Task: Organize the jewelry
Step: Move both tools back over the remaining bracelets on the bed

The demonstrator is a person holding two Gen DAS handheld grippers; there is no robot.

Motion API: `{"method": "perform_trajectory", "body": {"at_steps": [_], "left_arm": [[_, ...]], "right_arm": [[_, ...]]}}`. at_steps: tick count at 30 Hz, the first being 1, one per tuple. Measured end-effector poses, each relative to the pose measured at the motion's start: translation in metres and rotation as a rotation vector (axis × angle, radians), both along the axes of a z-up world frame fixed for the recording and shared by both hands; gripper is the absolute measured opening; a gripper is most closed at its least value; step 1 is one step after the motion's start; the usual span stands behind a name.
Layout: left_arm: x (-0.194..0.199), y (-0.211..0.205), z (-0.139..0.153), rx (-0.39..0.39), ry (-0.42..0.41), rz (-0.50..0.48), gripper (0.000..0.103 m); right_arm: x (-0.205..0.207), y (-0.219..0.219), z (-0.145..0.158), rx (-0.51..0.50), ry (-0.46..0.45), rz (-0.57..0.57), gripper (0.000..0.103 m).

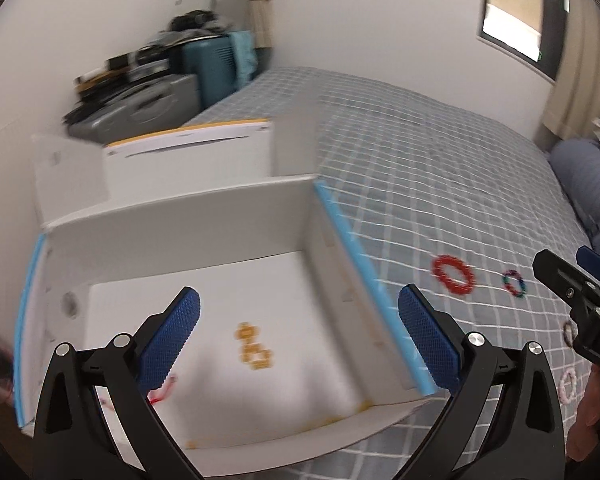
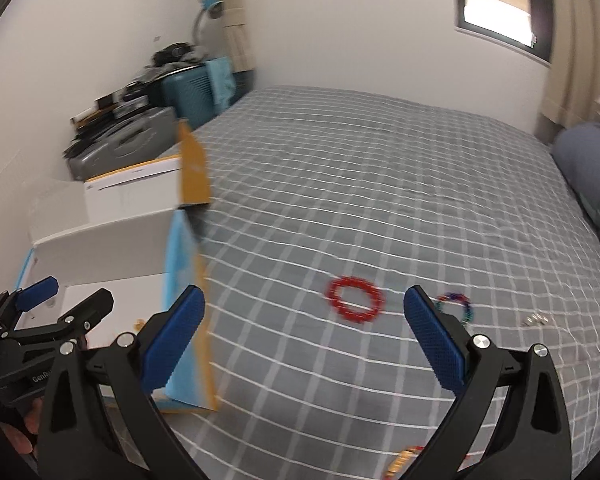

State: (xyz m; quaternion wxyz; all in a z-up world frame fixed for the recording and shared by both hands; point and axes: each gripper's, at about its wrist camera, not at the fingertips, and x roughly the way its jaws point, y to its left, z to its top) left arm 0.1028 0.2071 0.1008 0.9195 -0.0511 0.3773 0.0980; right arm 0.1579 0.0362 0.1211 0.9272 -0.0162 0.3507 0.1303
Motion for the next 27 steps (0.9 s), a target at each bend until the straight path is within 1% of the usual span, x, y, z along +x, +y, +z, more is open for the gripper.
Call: {"method": "perform_trajectory", "body": {"at_steps": [3, 8, 15, 21, 27], "left_arm": [[0.011, -0.025, 0.000, -0.011, -0.011, -0.055, 0.097], [0.026, -0.068, -0.001, -0.007, -0.024, -0.141, 0.097], [0.044, -0.127, -0.010, -0.014, -0.012, -0.251, 0.097], [0.062, -0.163, -0.019, -0.006, -0.007, -0.299, 0.097], [0.081, -0.179, -0.037, -0.010, 0.010, -0.315, 0.097]], "right_arm": [[0.002, -0.034, -0.006, 0.005, 0.010, -0.060, 0.096], [0.002, -0.086, -0.013, -0.005, 0.022, -0.157, 0.096], [-0.002, -0.154, -0.022, -0.018, 0.042, -0.290, 0.096], [-0.008, -0.203, -0.034, -0.030, 0.066, -0.381, 0.096], [-0.014, -0.239, -0.048, -0.037, 0.088, -0.442, 0.096]]}}
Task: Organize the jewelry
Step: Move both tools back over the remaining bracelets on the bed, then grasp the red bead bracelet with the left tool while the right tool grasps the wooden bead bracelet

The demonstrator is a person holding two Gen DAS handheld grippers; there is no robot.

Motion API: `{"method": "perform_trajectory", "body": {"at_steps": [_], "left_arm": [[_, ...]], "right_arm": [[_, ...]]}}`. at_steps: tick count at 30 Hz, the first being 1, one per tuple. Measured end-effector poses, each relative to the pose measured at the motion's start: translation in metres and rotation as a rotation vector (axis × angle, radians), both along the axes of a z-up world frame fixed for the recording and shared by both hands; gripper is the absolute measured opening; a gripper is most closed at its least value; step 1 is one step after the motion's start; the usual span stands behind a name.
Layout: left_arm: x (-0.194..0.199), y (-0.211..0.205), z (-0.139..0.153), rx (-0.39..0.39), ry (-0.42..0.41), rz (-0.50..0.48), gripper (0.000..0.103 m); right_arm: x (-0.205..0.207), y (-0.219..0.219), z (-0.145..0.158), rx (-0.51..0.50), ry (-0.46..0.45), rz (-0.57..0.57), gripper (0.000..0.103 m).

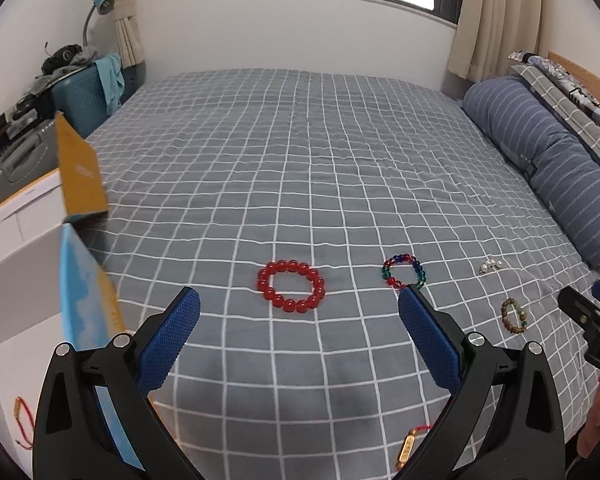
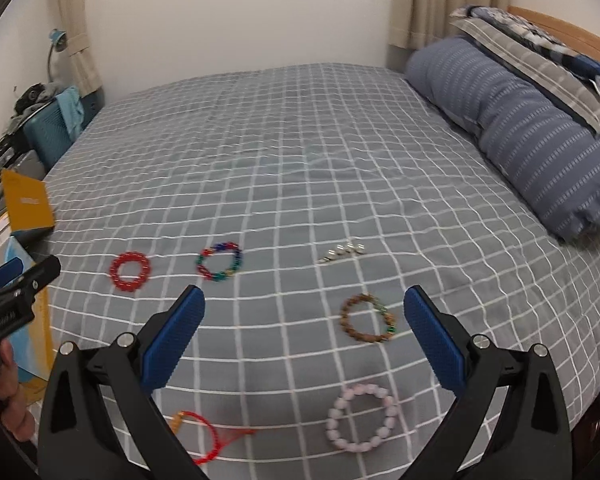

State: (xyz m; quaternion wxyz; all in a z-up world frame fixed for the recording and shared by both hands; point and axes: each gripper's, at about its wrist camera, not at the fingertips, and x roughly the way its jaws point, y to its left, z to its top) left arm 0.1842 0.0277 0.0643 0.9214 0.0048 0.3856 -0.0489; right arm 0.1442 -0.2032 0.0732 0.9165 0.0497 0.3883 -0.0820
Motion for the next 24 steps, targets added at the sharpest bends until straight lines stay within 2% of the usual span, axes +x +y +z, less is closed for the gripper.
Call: {"method": "perform_trajectory", "body": {"at_steps": [7, 16, 24], "left_arm": [[0.029, -0.001, -0.031, 0.007, 0.020, 0.026, 0.097], [0.061, 0.027, -0.085, -0.022, 0.099, 0.115, 0.097], [0.085, 0.019, -0.111, 0.029, 0.112, 0.113, 0.097]], "right_arm": [[0.000, -0.026, -0.024, -0.004, 0.027, -0.018, 0.096], [0.010, -0.045, -0.067, 0.035, 0.087, 0.010, 0.096], [0.033, -0.058, -0.105, 0.061, 0.166, 0.030, 0.096]]}}
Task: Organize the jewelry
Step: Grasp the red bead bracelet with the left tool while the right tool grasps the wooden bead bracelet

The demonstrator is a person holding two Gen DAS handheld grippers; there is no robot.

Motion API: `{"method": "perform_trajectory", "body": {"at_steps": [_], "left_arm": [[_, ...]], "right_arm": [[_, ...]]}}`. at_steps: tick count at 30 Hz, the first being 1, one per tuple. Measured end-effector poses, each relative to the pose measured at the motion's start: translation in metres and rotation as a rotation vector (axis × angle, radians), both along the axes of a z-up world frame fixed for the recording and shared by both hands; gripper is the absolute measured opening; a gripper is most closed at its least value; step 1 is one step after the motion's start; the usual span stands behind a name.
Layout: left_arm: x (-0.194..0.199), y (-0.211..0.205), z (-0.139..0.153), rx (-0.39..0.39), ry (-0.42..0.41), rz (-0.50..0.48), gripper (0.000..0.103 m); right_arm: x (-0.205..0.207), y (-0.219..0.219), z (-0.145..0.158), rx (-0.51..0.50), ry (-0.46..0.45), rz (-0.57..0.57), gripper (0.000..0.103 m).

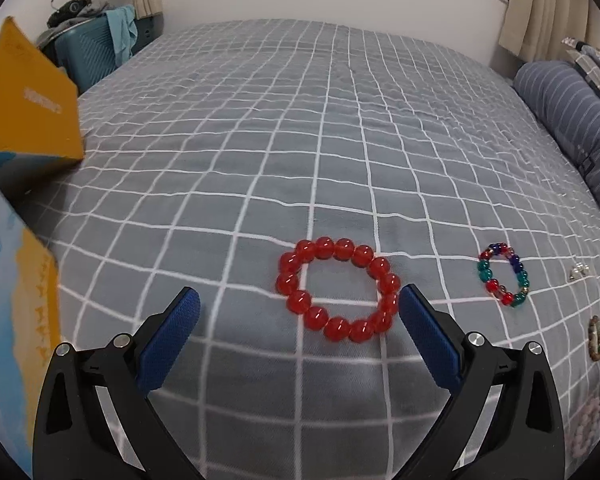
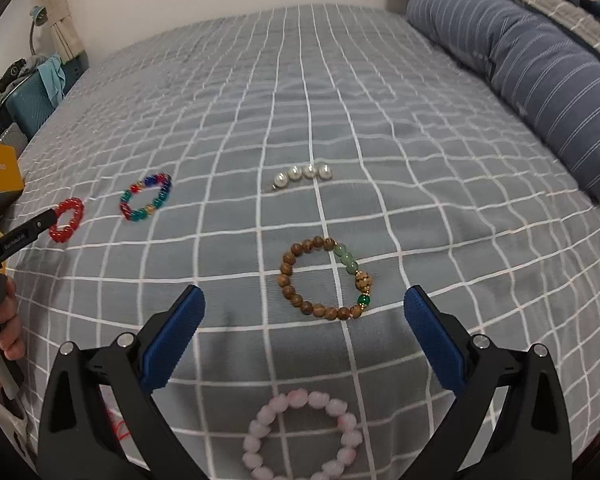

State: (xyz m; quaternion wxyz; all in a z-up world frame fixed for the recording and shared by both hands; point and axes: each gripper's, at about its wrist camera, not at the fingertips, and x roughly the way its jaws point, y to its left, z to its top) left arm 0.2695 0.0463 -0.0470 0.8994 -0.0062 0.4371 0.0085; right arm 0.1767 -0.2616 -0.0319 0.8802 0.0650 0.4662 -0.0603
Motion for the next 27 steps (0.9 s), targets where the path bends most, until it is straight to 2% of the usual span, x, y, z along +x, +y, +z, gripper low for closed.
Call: {"method": "perform_trajectory", "body": {"at_steps": [3, 8, 15, 18, 20, 22, 23, 26, 27], "left_arm": [[0.012, -0.006, -0.011, 0.021, 0.019, 0.001, 0.097], [0.026, -0.015, -0.019, 0.009, 0.043, -0.023, 0.097], [0.033, -0.023, -0.025, 0.031, 0.049, -0.032, 0.096], [0.031, -0.025, -0.025, 0.027, 0.047, -0.039, 0.083], [0.030, -0.026, -0.024, 0.034, 0.047, -0.049, 0.068], [0.029, -0.027, -0.024, 0.037, 0.046, -0.056, 0.058], [0.028, -0.027, -0.023, 0.039, 0.046, -0.057, 0.055], [0.027, -0.024, -0.022, 0.040, 0.048, -0.054, 0.041], [0.027, -0.023, -0.021, 0.037, 0.050, -0.052, 0.040]], "right_arm": [[0.011, -0.008, -0.011, 0.011, 0.024, -0.002, 0.096], [0.026, -0.015, -0.026, 0.010, 0.062, 0.001, 0.095], [0.033, -0.012, -0.036, 0.000, 0.075, 0.008, 0.077], [0.032, -0.011, -0.036, 0.000, 0.072, 0.011, 0.064], [0.032, -0.012, -0.034, 0.003, 0.073, 0.009, 0.052], [0.032, -0.012, -0.033, 0.010, 0.073, 0.009, 0.043], [0.032, -0.012, -0.033, 0.015, 0.073, 0.012, 0.037], [0.031, -0.011, -0.032, 0.016, 0.074, 0.017, 0.026], [0.031, -0.010, -0.032, 0.016, 0.073, 0.019, 0.023]]}}
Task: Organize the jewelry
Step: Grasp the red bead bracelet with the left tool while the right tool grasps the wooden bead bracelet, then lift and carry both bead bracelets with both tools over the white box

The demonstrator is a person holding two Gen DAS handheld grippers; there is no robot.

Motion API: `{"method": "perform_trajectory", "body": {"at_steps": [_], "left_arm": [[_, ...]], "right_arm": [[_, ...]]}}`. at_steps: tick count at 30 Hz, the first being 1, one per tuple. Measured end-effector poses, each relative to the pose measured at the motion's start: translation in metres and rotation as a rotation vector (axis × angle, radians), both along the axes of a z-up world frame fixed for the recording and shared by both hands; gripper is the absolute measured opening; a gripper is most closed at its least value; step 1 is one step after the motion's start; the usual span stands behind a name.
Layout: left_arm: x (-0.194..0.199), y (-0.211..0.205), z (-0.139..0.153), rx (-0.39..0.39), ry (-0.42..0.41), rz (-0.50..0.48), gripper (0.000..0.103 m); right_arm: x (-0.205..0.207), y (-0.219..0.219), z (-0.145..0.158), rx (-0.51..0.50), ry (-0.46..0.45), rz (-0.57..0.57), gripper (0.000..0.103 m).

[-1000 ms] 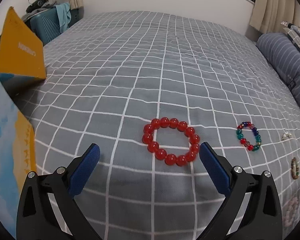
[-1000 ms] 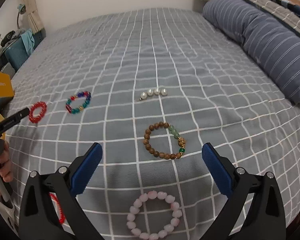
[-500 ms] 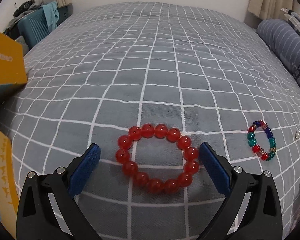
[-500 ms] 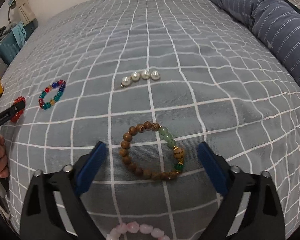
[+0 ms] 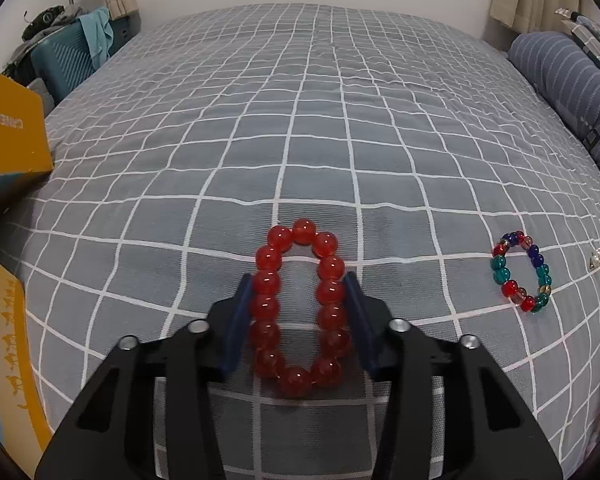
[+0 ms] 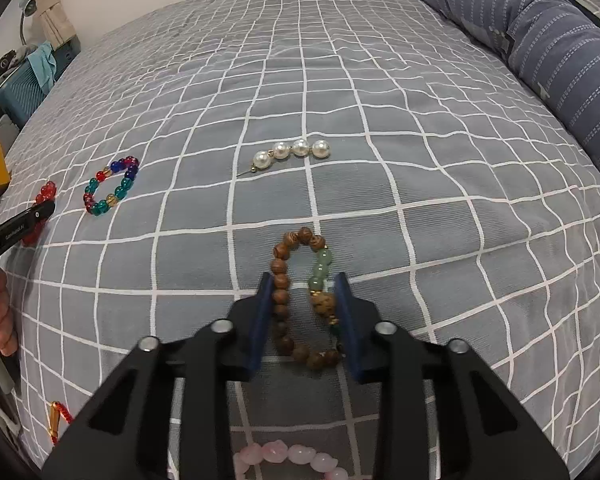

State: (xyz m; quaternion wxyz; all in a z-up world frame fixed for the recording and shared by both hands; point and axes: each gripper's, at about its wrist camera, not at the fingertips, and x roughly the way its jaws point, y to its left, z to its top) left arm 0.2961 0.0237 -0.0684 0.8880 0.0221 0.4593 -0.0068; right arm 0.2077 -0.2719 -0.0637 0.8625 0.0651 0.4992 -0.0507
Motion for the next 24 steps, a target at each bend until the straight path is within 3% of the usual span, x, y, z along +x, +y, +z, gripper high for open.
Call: {"method": "perform_trajectory", "body": {"at_steps": [4, 6, 8, 24], "left_arm": [[-0.001, 0.007, 0.005, -0.025, 0.013, 0.009, 0.026], [-0.001, 0.009, 0.006, -0.035, 0.017, 0.011, 0.025], [-0.003, 0.008, 0.010, -0.031, 0.009, 0.008, 0.012], [-0.012, -0.002, 0.031, -0.028, -0.006, -0.020, 0.013]], "right_arm": [[0.000, 0.003, 0.000, -0.019, -0.001, 0.002, 0.011], [0.000, 0.003, 0.001, -0.015, -0.002, 0.001, 0.011], [-0.001, 0.002, 0.003, -0.013, -0.003, -0.003, 0.011], [-0.007, 0.000, 0.025, -0.003, -0.042, -0.010, 0.011]]}}
